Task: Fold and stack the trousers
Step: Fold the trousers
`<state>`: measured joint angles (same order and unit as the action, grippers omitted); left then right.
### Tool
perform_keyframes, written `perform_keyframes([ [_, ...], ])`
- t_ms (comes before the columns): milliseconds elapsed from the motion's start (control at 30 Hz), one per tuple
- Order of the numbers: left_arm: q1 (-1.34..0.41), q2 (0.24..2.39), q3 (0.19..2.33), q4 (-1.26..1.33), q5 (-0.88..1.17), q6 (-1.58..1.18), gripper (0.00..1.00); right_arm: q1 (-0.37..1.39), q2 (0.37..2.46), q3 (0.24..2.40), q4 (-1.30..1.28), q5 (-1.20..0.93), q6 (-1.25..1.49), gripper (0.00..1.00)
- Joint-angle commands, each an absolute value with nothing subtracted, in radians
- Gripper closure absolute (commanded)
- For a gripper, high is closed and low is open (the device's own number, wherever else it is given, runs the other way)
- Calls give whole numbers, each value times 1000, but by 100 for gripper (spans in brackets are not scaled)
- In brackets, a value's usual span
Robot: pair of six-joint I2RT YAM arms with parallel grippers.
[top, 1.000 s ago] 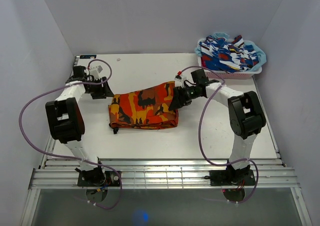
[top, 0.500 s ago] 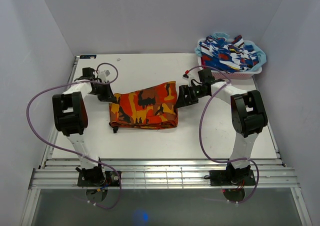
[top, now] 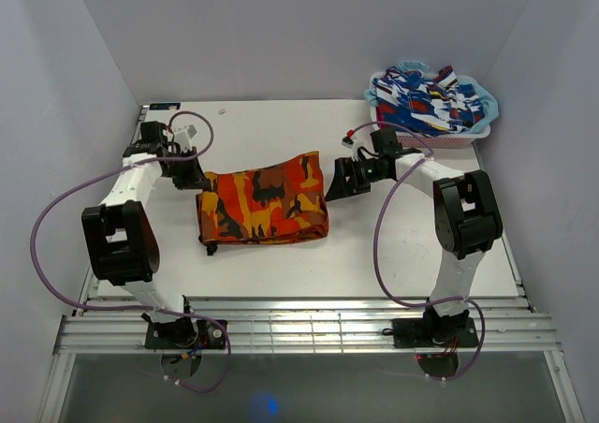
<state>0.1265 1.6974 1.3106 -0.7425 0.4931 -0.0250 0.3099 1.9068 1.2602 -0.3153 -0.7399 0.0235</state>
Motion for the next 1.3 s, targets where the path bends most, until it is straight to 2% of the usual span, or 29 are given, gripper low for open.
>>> perform_keyframes([
  [0, 138, 1648, 1243, -761, 483, -6, 99, 314, 1862, 1270, -297, -764, 32, 11],
  [67, 140, 1632, 1207, -710, 486, -3, 87, 313, 1873, 1275, -305, -770, 23, 11],
  [167, 140, 1646, 1204, -669, 479, 21, 83, 314, 1881, 1279, -313, -773, 20, 11],
  [400, 140, 1873, 1310, -672, 452, 28, 60, 313, 1890, 1302, -324, -781, 21, 11],
  [433, 140, 1885, 1325, -657, 460, 32, 54, 313, 1890, 1302, -325, -778, 21, 11],
  [500, 140, 1914, 1348, -649, 472, 23, 53, 313, 1890, 1301, -324, -778, 20, 11],
  [533, 140, 1945, 1380, -653, 480, 25, 53, 314, 1891, 1302, -325, -781, 21, 11],
  [600, 140, 1962, 1400, -641, 482, 18, 63, 313, 1890, 1299, -327, -779, 18, 11],
  [767, 140, 1980, 1482, -634, 503, 28, 71, 314, 1888, 1296, -328, -781, 17, 12],
  [800, 138, 1976, 1491, -638, 514, 26, 81, 313, 1891, 1299, -328, -781, 17, 12],
  [900, 140, 1938, 1509, -666, 526, 32, 100, 314, 1893, 1302, -328, -785, 18, 12],
  [1100, 141, 1800, 1471, -733, 466, 40, 100, 313, 1896, 1305, -330, -792, 20, 12],
  [1133, 141, 1781, 1453, -721, 471, 49, 98, 313, 1898, 1307, -330, -792, 20, 12],
  [1233, 140, 1782, 1425, -724, 472, 63, 65, 314, 1902, 1304, -328, -796, 25, 12],
  [1267, 141, 1796, 1424, -726, 471, 63, 58, 314, 1905, 1302, -324, -798, 26, 12],
])
